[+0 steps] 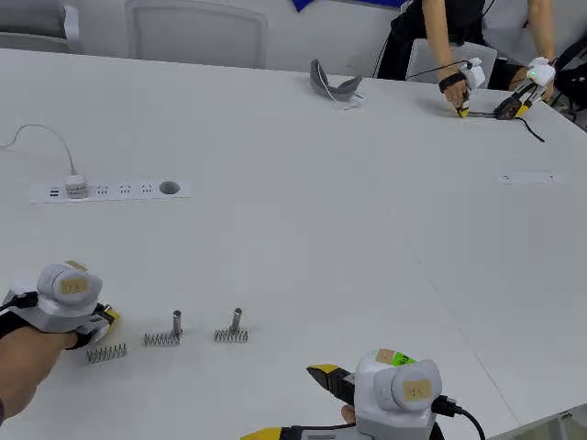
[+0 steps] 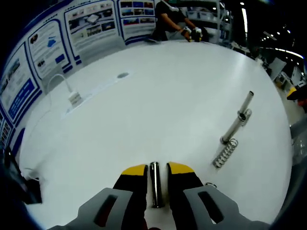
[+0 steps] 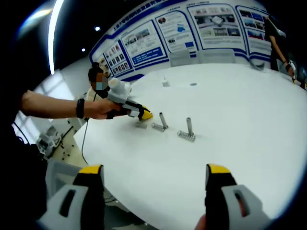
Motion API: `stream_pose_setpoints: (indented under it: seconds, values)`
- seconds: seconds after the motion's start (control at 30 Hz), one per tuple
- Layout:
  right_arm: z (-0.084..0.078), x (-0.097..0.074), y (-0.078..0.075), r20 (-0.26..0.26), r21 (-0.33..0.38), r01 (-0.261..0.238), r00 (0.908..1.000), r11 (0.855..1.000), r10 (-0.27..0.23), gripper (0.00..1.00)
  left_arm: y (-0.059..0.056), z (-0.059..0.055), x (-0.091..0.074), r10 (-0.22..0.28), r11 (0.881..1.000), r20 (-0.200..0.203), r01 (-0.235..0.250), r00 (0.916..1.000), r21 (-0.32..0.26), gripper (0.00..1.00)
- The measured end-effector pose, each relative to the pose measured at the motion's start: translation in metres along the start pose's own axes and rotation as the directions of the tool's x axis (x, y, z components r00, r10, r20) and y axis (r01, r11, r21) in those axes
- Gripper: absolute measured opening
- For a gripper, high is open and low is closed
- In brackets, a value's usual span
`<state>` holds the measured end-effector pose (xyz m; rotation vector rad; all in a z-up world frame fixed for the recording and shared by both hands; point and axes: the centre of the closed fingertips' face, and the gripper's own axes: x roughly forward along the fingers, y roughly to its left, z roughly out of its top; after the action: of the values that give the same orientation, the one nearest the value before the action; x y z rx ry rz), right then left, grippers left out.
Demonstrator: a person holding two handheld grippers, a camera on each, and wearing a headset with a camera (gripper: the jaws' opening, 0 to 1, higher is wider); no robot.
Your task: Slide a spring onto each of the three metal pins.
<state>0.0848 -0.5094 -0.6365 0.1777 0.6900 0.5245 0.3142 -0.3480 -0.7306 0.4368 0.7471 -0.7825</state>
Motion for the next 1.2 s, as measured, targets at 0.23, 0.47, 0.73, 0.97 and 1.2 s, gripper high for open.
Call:
stream_pose_setpoints:
  seconds: [0.23,0.47,0.73,0.97,1.2]
  values:
    - [0.000,0.000,-0.002,-0.001,0.003,0.003,1.0000,1.000,-0.003,0.89,0.001,-0.001,0.003,-0.005,1.000,-0.020,0.005,0.9998,0.012,0.08]
    - [-0.001,0.003,-0.001,0.000,0.005,-0.001,1.0000,1.000,0.001,0.89,0.003,0.006,-0.007,-0.011,0.999,0.015,0.011,0.9998,-0.034,0.08]
    - [-0.002,0.003,0.002,-0.003,0.005,-0.008,1.0000,1.000,0.008,0.89,0.010,0.013,-0.025,0.011,0.996,0.062,-0.006,0.9980,-0.084,0.08]
    - [-0.005,0.004,0.002,-0.006,0.009,-0.007,1.0000,1.000,0.007,0.88,0.014,0.015,-0.037,0.023,0.995,0.079,-0.016,0.9966,-0.096,0.07]
    - [-0.006,0.004,0.002,-0.008,0.009,-0.009,0.9999,1.000,0.009,0.88,0.015,0.015,-0.046,0.037,0.995,0.093,-0.028,0.9950,-0.096,0.07]
